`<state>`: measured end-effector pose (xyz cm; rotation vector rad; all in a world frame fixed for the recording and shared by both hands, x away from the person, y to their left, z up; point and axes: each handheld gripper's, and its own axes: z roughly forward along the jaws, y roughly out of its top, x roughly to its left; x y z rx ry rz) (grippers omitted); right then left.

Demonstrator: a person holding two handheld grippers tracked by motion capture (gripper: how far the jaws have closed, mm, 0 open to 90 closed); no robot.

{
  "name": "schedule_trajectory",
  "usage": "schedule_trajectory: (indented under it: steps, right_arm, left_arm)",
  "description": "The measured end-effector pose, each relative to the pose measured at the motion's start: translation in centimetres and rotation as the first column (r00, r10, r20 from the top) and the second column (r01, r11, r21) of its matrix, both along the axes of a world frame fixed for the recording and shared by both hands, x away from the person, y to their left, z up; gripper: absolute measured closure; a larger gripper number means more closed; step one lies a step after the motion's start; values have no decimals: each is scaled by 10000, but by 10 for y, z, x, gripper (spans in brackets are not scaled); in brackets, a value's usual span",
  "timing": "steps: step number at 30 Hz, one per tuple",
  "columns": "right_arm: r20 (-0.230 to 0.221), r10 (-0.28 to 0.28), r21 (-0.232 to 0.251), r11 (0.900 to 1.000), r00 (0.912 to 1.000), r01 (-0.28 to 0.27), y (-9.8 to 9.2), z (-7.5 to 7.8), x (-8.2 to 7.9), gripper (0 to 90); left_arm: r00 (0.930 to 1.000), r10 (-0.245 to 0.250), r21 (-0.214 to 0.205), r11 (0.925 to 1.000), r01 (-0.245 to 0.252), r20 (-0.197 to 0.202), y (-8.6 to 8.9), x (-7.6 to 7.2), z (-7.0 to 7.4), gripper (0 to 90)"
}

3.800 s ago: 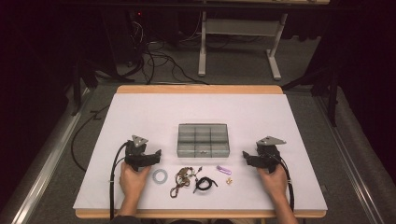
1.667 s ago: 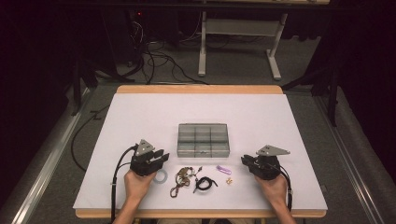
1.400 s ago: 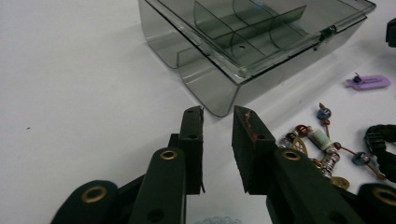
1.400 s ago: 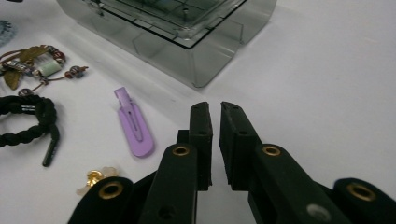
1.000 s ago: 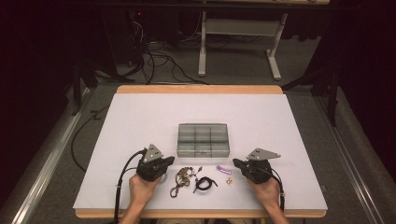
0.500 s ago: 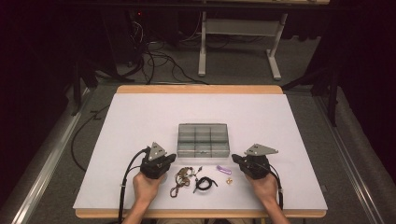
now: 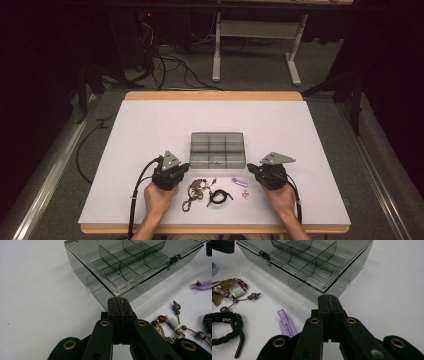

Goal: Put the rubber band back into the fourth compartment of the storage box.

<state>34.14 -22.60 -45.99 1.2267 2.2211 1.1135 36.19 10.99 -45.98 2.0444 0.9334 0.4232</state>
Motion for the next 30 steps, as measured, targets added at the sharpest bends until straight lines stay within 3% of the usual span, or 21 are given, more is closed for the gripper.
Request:
schedule_trajectory:
  steps: [17,30]
  right_arm:
    - [37,111,-192,9998,9999,-110,6,3,3,900]
    - [241,18,-19,10000,9997,-17,6,9,4,900]
  left_arm:
    - [9998,138,196,9997,-140,119,-3,1,1,897]
    - [9997,173,-88,9998,-172,179,-4,4,6,878]
